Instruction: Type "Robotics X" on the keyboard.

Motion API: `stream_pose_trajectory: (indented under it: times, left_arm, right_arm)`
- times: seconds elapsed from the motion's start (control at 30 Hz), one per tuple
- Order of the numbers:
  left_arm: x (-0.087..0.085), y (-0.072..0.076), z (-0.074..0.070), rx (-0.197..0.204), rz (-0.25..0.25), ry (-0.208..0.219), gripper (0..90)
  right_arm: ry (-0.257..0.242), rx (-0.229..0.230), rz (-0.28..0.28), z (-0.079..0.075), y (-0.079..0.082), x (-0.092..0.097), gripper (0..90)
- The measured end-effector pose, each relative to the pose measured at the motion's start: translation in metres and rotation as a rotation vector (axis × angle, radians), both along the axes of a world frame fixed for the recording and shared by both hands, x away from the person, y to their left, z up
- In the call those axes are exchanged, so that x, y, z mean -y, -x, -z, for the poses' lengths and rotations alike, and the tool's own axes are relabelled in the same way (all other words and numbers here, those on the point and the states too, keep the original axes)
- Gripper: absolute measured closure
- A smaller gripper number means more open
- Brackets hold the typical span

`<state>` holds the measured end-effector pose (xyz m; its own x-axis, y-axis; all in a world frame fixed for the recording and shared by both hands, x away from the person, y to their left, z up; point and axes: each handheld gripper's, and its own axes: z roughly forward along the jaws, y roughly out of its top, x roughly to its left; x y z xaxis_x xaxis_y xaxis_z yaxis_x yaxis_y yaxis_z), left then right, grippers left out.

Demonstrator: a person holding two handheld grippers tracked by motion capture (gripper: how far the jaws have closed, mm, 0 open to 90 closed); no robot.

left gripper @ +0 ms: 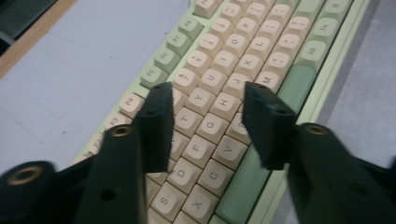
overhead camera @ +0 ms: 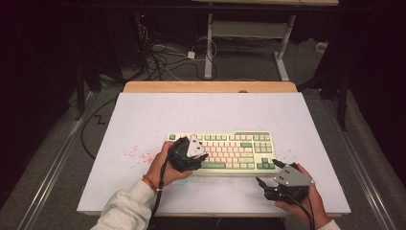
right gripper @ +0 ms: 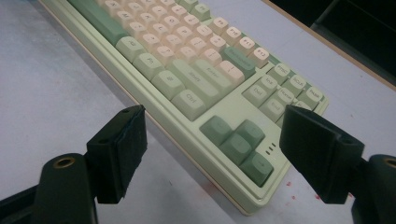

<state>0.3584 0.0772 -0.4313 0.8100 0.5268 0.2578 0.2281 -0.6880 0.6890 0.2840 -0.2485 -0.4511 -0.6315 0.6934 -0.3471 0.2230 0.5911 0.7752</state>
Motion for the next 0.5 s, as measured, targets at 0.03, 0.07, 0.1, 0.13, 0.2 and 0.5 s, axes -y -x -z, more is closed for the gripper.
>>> stream_pose_trajectory:
  times: [0.03, 0.07, 0.1, 0.13, 0.2, 0.5]
  left_arm:
    - [-0.001, 0.001, 0.0, 0.005, -0.002, 0.007, 45.5]
    - [-0.002, 0.002, -0.001, 0.012, 0.001, 0.015, 38.4]
    - [-0.003, 0.003, -0.001, 0.027, -0.003, 0.019, 38.4]
    - [-0.004, 0.004, -0.001, 0.039, -0.008, 0.019, 31.7]
    - [-0.005, 0.006, -0.002, 0.046, -0.01, 0.025, 29.1]
    - [-0.017, 0.014, -0.001, 0.082, -0.034, 0.037, 20.5]
  right_arm:
    - [0.0, 0.0, 0.0, 0.0, 0.0, 0.0, 23.2]
    - [-0.002, 0.0, 0.0, 0.0, 0.0, 0.0, 23.3]
    - [-0.002, 0.0, 0.0, 0.0, 0.0, 0.0, 23.3]
    - [-0.002, -0.002, 0.001, 0.0, 0.0, 0.0, 23.2]
    - [-0.002, -0.003, 0.0, 0.0, 0.0, 0.0, 23.2]
    - [-0.001, -0.005, 0.002, 0.001, -0.001, 0.001, 23.2]
